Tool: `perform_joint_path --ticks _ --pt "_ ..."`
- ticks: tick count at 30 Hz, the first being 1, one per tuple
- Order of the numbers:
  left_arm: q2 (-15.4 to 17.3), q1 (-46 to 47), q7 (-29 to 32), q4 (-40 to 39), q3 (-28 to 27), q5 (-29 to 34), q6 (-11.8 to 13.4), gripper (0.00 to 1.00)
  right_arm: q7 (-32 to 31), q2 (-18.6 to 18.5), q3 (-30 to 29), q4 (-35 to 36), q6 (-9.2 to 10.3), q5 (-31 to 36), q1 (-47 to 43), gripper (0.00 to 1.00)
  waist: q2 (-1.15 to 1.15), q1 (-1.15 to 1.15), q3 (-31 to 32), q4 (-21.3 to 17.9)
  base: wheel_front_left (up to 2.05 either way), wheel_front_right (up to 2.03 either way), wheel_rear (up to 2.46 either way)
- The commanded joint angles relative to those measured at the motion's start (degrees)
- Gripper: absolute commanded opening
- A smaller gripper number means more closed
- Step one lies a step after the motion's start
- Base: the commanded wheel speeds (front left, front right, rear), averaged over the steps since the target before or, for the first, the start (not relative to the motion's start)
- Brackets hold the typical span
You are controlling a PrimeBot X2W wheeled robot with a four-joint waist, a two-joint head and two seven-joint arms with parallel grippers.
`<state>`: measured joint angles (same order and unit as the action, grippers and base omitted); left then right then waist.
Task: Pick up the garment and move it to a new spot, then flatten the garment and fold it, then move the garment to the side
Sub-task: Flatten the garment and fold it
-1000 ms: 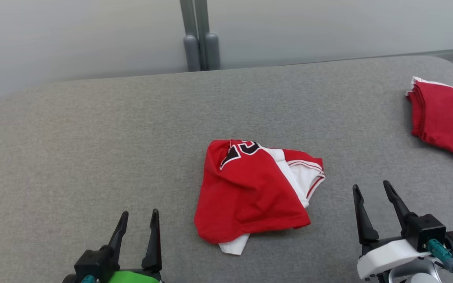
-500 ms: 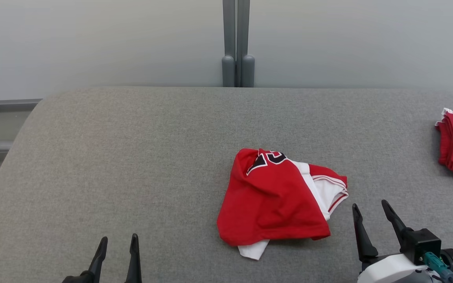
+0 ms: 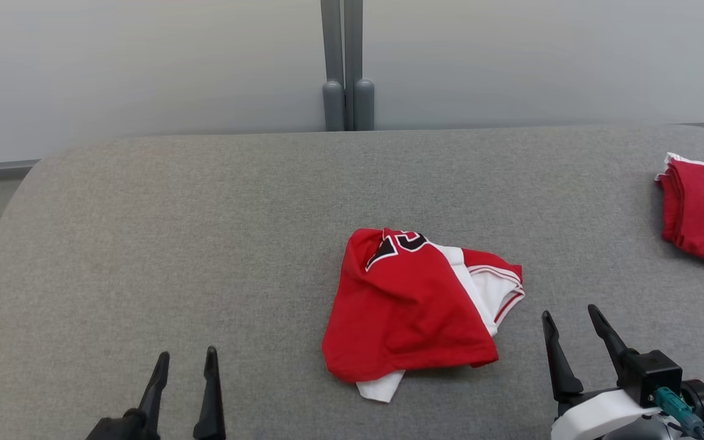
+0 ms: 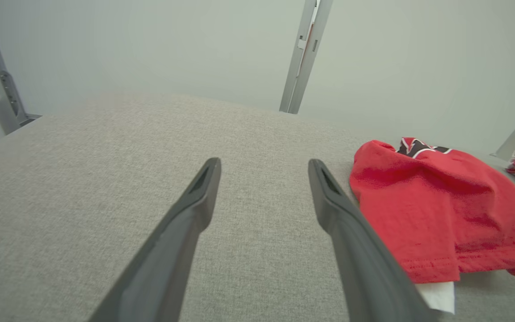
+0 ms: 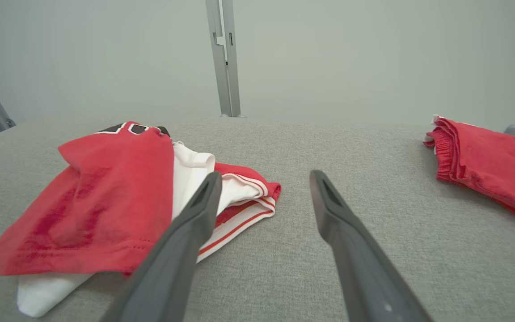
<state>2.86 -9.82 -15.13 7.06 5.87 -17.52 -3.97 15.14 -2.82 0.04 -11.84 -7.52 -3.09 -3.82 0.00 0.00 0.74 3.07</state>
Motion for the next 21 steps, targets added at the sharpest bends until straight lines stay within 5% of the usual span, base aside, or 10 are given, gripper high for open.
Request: perform_joint_path --ticks 1,7,17,21 --pt "0.1 1.7 0.0 -0.7 1.1 0.2 -0.4 1.00 0.0 -0.1 -0.2 0.3 0.07 -0.2 0.8 1.00 0.00 0.00 -0.4 -0.6 0.00 0.00 0.00" --pt "0.1 7.4 0.0 -1.6 11.5 -1.5 -1.9 1.00 0.0 -0.1 0.4 0.7 0.07 -0.4 1.8 1.00 0.00 0.00 -1.8 -2.6 0.00 0.00 0.00" --pt "0.2 23.1 0.0 10.1 38.4 -3.1 -3.5 1.00 0.0 -0.2 1.4 1.1 0.07 -1.8 5.3 1.00 0.00 0.00 -8.1 -9.7 0.00 0.00 0.00" --pt "0.2 26.7 0.0 13.9 41.2 -3.0 -3.5 1.00 0.0 -0.1 1.0 0.7 0.07 -3.0 6.0 1.00 0.00 0.00 -9.8 -13.1 0.00 0.00 0.00"
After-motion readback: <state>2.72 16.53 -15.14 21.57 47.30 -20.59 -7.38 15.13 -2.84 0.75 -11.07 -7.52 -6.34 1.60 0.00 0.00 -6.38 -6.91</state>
